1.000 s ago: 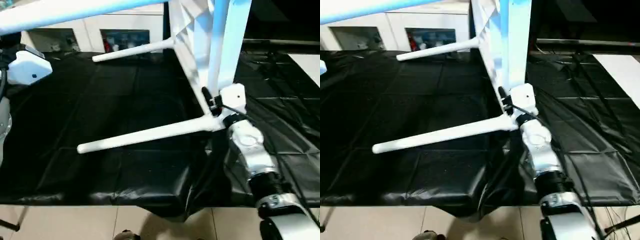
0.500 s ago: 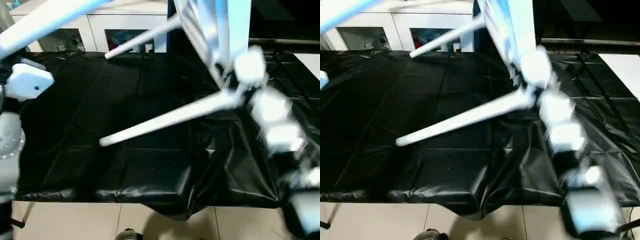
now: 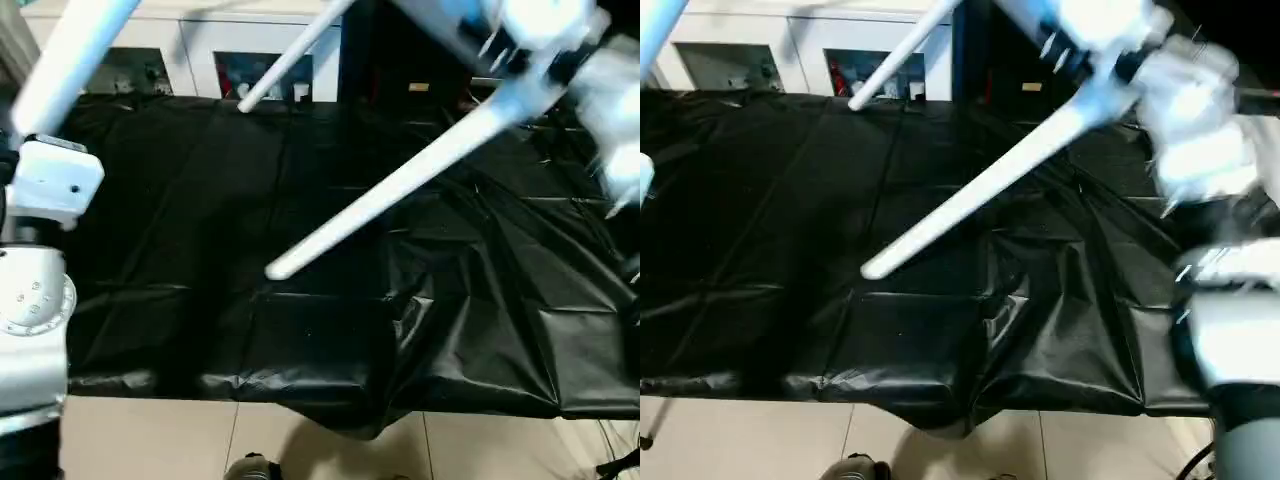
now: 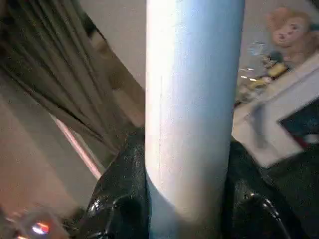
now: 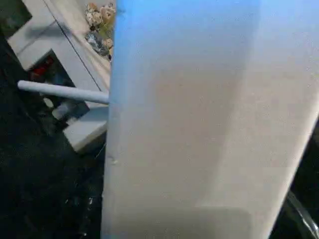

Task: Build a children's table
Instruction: Flip table

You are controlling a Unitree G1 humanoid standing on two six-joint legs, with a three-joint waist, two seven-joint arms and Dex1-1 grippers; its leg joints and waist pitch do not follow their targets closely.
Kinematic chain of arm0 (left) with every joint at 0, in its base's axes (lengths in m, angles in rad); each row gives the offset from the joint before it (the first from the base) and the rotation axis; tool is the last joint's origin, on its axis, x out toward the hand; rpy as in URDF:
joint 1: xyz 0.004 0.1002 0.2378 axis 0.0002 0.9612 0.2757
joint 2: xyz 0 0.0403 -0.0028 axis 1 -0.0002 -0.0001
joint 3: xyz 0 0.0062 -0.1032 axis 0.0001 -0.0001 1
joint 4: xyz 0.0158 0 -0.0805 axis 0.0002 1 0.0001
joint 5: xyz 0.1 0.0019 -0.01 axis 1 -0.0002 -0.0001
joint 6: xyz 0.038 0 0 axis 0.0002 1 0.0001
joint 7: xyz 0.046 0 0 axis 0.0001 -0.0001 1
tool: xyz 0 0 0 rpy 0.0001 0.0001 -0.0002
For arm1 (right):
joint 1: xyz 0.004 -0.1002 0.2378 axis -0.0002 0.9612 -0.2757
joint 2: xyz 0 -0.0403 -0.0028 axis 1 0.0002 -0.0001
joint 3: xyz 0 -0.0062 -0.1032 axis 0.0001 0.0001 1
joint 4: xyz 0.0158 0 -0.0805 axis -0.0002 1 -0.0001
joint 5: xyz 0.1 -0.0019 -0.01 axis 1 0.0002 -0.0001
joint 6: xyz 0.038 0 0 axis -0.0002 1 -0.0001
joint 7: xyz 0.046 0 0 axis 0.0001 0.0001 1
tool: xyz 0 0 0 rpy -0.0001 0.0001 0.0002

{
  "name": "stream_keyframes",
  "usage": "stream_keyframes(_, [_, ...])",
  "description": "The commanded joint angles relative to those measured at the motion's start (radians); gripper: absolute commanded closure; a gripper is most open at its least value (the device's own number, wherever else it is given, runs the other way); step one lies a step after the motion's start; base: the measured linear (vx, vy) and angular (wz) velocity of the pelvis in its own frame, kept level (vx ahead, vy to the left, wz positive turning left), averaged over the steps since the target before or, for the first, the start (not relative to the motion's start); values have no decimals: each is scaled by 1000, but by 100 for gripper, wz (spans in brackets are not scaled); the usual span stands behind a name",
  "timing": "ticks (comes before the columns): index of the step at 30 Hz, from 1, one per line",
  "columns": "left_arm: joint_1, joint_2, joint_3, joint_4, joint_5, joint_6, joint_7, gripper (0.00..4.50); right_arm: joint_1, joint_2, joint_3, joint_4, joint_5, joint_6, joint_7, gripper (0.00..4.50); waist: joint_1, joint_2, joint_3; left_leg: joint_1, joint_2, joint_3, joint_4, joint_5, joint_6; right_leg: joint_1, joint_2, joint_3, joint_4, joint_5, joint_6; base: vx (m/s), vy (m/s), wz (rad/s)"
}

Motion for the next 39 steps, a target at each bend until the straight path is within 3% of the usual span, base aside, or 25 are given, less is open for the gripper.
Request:
stream_keyframes(1, [1,-10,-37,-4,-30,38,-46,306,-97,-30,27,-37,-47,-142,35,257,-5,-14,-84,43,43,-10,-57,-182,65,42,-52,26,-67,-98,-238,0,0,0])
stream_keyframes(2, [0,-26,-48,-7,-44,55,-54,306,-165,-41,44,10,-76,-177,34,257,-7,-14,-82,38,42,-11,-57,-186,65,44,-52,25,-67,-97,-241,0,0,0])
stream_keyframes(5, [2,-38,-54,-11,-53,64,-57,307,-204,-46,52,36,-93,-198,22,257,-10,-16,-79,35,42,-12,-58,-210,57,45,-54,25,-67,-119,-236,0,0,0])
stream_keyframes(7, [15,-67,-54,-21,-73,99,-59,307,-275,-49,64,84,-112,-230,12,257,-14,-22,-82,33,45,-14,-58,-193,50,48,-54,24,-60,-81,-237,0,0,0])
stream_keyframes(9, [29,-87,-53,-32,-85,122,-58,308,-321,-50,69,117,-117,-250,13,257,-21,-34,-79,27,42,-10,-53,-167,70,50,-52,24,-57,-35,-251,0,0,0])
stream_keyframes(11, [45,-96,-59,-42,-90,144,-67,308,-352,-46,70,143,-115,-263,18,257,-21,-31,-79,27,44,-11,-50,-137,85,51,-54,25,-53,-5,-260,0,0,0])
stream_keyframes(12, [45,-96,-59,-42,-90,144,-67,309,-352,-46,70,143,-115,-263,18,257,-24,-33,-78,26,45,-11,-49,-129,89,52,-53,24,-51,11,-264,0,0,0])
stream_keyframes(13, [63,-122,-59,-55,-114,188,-69,309,-388,-35,68,188,-106,-300,41,257,-27,-44,-78,27,45,-9,-50,-123,92,53,-51,24,-50,19,-266,0,0,0])
stream_keyframes(14, [65,-125,-59,-56,-116,191,-69,309,-392,-33,65,193,-101,-304,44,257,-28,-43,-77,28,48,-10,-48,-118,97,53,-53,23,-47,31,-280,0,0,0])
stream_keyframes(15, [77,-136,-60,-60,-124,206,-68,309,-414,-19,54,213,-83,-316,57,257,-32,-54,-75,25,47,-7,-47,-117,106,54,-52,24,-47,33,-284,0,0,0])
stream_keyframes(17, [91,-145,-63,-64,-130,217,-68,309,-441,-1,42,235,-64,-327,67,257,-32,-50,-72,25,48,-7,-47,-126,112,52,-52,24,-49,14,-283,0,0,0])
stream_keyframes(18, [105,-148,-65,-69,-127,222,-67,309,-469,17,38,257,-50,-339,79,257,-34,-58,-72,23,48,-7,-47,-125,114,53,-53,25,-47,10,-279,0,0,0])
stream_keyframes(20, [118,-159,-62,-73,-135,232,-65,309,-491,36,38,274,-34,-349,101,257,-35,-54,-72,24,50,-7,-45,-113,119,49,-52,24,-45,20,-280,0,0,0])
stream_keyframes(23, [145,-155,-74,-82,-125,244,-66,309,-507,71,33,294,-11,-369,135,257,-40,-57,-68,24,54,-5,-45,-120,123,46,-51,22,-45,23,-284,0,0,0])
stream_keyframes(24, [147,-150,-80,-87,-119,246,-68,309,-508,74,29,302,-5,-377,144,201,-41,-54,-67,24,56,-7,-47,-129,115,45,-51,21,-46,11,-279,0,0,0])
stream_keyframes(31, [152,-130,-92,-90,-114,231,-69,309,-509,93,14,333,5,-411,158,146,-39,-46,-63,32,61,-10,-54,-205,52,39,-49,15,-47,-31,-258,0,0,0])
stream_keyframes(36, [152,-130,-92,-90,-114,231,-69,309,-509,93,14,333,5,-411,158,96,-42,-53,-62,30,59,-12,-58,-268,15,38,-50,15,-51,-75,-234,0,0,0])
stream_keyframes(39, [152,-130,-92,-90,-114,231,-69,309,-509,93,14,333,5,-411,158,66,-42,-55,-63,28,57,-11,-56,-261,15,39,-52,17,-51,-72,-229,0,0,0])
